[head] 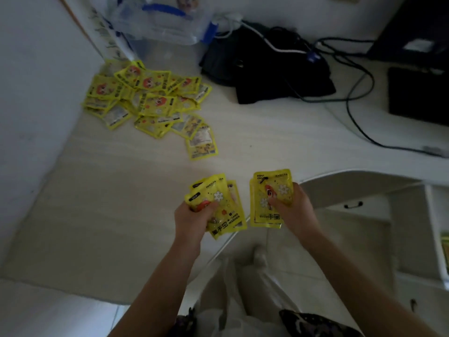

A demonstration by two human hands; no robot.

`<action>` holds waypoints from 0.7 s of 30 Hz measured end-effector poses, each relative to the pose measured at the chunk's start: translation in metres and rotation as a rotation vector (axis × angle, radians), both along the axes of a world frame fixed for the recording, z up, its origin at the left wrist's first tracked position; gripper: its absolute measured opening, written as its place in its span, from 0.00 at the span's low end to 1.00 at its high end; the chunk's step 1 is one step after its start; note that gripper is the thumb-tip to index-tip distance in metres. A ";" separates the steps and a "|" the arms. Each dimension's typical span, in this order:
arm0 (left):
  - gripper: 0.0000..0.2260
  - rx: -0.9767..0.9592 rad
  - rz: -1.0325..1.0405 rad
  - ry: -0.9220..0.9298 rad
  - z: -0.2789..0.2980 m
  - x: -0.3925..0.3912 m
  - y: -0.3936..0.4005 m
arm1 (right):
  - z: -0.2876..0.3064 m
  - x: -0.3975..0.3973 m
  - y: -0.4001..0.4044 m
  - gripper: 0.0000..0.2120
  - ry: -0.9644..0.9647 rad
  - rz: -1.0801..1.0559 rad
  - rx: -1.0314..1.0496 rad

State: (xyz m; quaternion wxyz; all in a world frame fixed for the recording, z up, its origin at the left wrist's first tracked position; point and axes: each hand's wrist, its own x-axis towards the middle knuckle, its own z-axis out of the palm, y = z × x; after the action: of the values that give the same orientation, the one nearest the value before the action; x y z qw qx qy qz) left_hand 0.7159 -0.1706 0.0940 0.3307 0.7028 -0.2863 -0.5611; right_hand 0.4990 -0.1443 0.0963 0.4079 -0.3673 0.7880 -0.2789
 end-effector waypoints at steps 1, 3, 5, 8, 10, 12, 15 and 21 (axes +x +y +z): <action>0.11 -0.005 -0.034 0.009 0.002 -0.007 0.003 | 0.001 -0.005 0.012 0.15 -0.008 -0.040 -0.009; 0.10 -0.016 -0.110 0.009 0.003 -0.023 0.011 | 0.002 -0.017 0.034 0.15 -0.013 -0.114 -0.021; 0.10 -0.031 -0.167 -0.001 0.003 -0.039 0.020 | 0.005 -0.027 0.058 0.14 -0.010 -0.179 -0.026; 0.09 -0.043 -0.256 -0.006 0.002 -0.067 0.038 | 0.008 -0.046 0.096 0.13 -0.029 -0.275 -0.029; 0.09 -0.048 -0.328 -0.004 0.003 -0.088 0.052 | 0.007 -0.061 0.123 0.14 -0.037 -0.338 -0.023; 0.11 -0.044 -0.385 -0.004 0.002 -0.110 0.067 | 0.005 -0.078 0.150 0.15 -0.036 -0.396 -0.023; 0.11 -0.026 -0.465 -0.009 -0.002 -0.145 0.094 | 0.003 -0.104 0.194 0.14 -0.037 -0.478 -0.019; 0.11 0.014 -0.548 -0.011 -0.008 -0.227 0.169 | 0.000 -0.170 0.288 0.15 -0.028 -0.578 -0.042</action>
State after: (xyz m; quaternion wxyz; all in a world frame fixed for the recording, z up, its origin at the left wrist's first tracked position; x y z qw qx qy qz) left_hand 0.4892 -0.0015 0.0857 0.1602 0.6044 -0.4638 -0.6276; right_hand 0.3292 0.1435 0.0964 0.3145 -0.1322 0.8485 -0.4046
